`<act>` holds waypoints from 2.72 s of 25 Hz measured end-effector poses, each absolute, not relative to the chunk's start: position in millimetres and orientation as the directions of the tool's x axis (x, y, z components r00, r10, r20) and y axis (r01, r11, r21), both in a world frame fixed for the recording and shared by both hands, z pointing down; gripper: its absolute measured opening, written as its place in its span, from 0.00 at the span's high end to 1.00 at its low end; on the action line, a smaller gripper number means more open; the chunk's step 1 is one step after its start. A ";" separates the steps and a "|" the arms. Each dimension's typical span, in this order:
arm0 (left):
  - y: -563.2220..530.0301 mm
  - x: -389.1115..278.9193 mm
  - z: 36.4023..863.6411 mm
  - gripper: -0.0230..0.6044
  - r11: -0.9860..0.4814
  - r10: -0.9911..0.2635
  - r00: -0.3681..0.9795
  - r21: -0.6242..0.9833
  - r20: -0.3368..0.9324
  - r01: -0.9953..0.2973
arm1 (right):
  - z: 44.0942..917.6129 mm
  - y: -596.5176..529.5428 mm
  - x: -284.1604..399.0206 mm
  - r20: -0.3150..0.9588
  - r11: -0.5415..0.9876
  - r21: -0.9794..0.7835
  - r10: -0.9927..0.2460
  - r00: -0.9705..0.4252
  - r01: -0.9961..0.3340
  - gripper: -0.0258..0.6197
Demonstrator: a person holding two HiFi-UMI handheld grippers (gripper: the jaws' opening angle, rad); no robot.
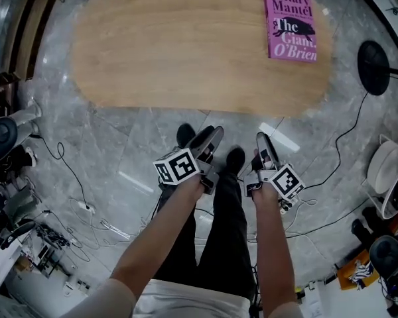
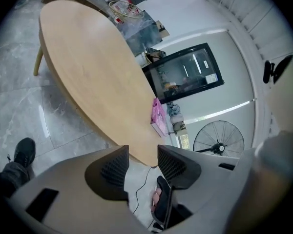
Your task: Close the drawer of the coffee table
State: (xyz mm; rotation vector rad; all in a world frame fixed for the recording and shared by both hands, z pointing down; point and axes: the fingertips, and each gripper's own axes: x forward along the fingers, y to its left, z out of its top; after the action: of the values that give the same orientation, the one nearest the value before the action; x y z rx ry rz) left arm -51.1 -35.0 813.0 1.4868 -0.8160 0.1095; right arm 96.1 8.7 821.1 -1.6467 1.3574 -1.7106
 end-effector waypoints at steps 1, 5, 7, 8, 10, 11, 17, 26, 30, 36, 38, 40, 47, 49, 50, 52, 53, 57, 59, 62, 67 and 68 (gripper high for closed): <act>-34.1 -50.0 803.8 0.68 0.118 -0.408 0.735 0.829 0.542 -0.546 | 811.6 9.2 97.8 0.528 -0.440 -0.830 -0.819 -0.227 -0.343 0.72; -29.3 -51.2 759.7 0.74 0.075 -0.409 0.727 0.814 0.551 -0.575 | 767.3 13.3 102.9 0.526 -0.419 -0.823 -0.817 -0.237 -0.384 0.75; -32.7 -51.2 736.5 0.77 0.047 -0.416 0.728 0.813 0.544 -0.580 | 741.8 8.8 105.2 0.510 -0.393 -0.829 -0.823 -0.250 -0.397 0.78; -35.9 -50.5 725.4 0.80 0.035 -0.423 0.729 0.814 0.538 -0.580 | 728.3 4.7 105.9 0.502 -0.376 -0.831 -0.824 -0.262 -0.411 0.80; -38.6 -50.5 701.3 0.84 0.018 -0.435 0.728 0.813 0.530 -0.582 | 700.2 1.9 105.7 0.497 -0.335 -0.825 -0.815 -0.299 -0.456 0.85; -37.3 -50.8 687.5 0.85 0.012 -0.439 0.726 0.812 0.529 -0.584 | 685.0 3.7 105.6 0.499 -0.314 -0.817 -0.806 -0.319 -0.484 0.88; -35.1 -53.4 604.2 0.92 -0.038 -0.462 0.710 0.789 0.531 -0.614 | 601.1 10.0 116.9 0.513 -0.211 -0.763 -0.774 -0.373 -0.611 0.91; -32.0 -56.2 493.3 0.95 -0.114 -0.531 0.655 0.722 0.537 -0.683 | 496.7 10.0 138.2 0.548 -0.050 -0.620 -0.742 -0.387 -0.783 0.94; -28.0 -58.5 451.4 0.95 -0.165 -0.563 0.632 0.677 0.533 -0.717 | 451.9 0.1 151.1 0.545 0.046 -0.539 -0.742 -0.390 -0.841 0.94; -22.9 -72.7 393.3 0.95 -0.227 -0.617 0.613 0.633 0.494 -0.740 | 378.0 -9.4 147.1 0.501 0.192 -0.408 -0.770 -0.395 -0.893 0.94; -24.5 -78.1 371.6 0.95 -0.263 -0.626 0.616 0.614 0.479 -0.744 | 355.7 -9.7 141.9 0.487 0.215 -0.389 -0.777 -0.398 -0.896 0.94; -26.6 -85.3 349.3 0.95 -0.302 -0.632 0.621 0.591 0.463 -0.748 | 335.1 -7.8 136.3 0.472 0.228 -0.381 -0.785 -0.401 -0.896 0.94; -42.2 -104.1 262.6 0.95 -0.481 -0.665 0.647 0.448 0.373 -0.754 | 269.4 -10.3 122.5 0.414 0.243 -0.328 -0.832 -0.370 -0.913 0.94; -45.6 -106.2 240.3 0.95 -0.522 -0.668 0.658 0.410 0.348 -0.747 | 249.6 -11.7 117.9 0.392 0.251 -0.301 -0.847 -0.359 -0.920 0.94; -46.4 -107.3 229.9 0.95 -0.541 -0.668 0.663 0.391 0.338 -0.744 | 239.5 -11.6 114.9 0.380 0.257 -0.284 -0.854 -0.355 -0.924 0.94; -46.8 -110.7 211.4 0.95 -0.573 -0.669 0.670 0.351 0.322 -0.741 | 222.2 -9.3 107.5 0.362 0.265 -0.265 -0.864 -0.351 -0.927 0.94; -46.7 -112.6 203.5 0.95 -0.587 -0.670 0.672 0.330 0.316 -0.740 | 215.0 -7.3 103.6 0.355 0.265 -0.272 -0.866 -0.353 -0.925 0.94; -47.7 -116.4 179.9 0.95 -0.631 -0.666 0.682 0.260 0.301 -0.731 | 190.2 0.4 95.3 0.322 0.266 -0.270 -0.881 -0.347 -0.925 0.94; -47.3 -119.3 169.4 0.95 -0.647 -0.666 0.686 0.230 0.292 -0.727 | 180.8 5.0 91.9 0.313 0.273 -0.204 -0.892 -0.327 -0.940 0.94; -46.4 -121.2 152.9 0.95 -0.676 -0.662 0.700 0.190 0.269 -0.712 | 167.5 11.7 87.6 0.303 0.287 -0.079 -0.905 -0.298 -0.955 0.94; -42.5 -120.5 139.2 0.95 -0.693 -0.654 0.714 0.180 0.248 -0.698 | 146.3 23.4 91.0 0.259 0.286 -0.028 -0.924 -0.283 -0.958 0.94; -40.7 -120.5 137.1 0.95 -0.694 -0.653 0.716 0.184 0.246 -0.696 | 143.3 25.9 92.2 0.252 0.280 -0.032 -0.927 -0.279 -0.959 0.94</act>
State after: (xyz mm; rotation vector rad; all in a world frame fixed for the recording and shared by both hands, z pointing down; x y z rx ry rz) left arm -120.5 -40.7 137.1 2.6599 -1.0677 0.2343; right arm 92.2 25.9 143.3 -1.9820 2.6547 -0.2964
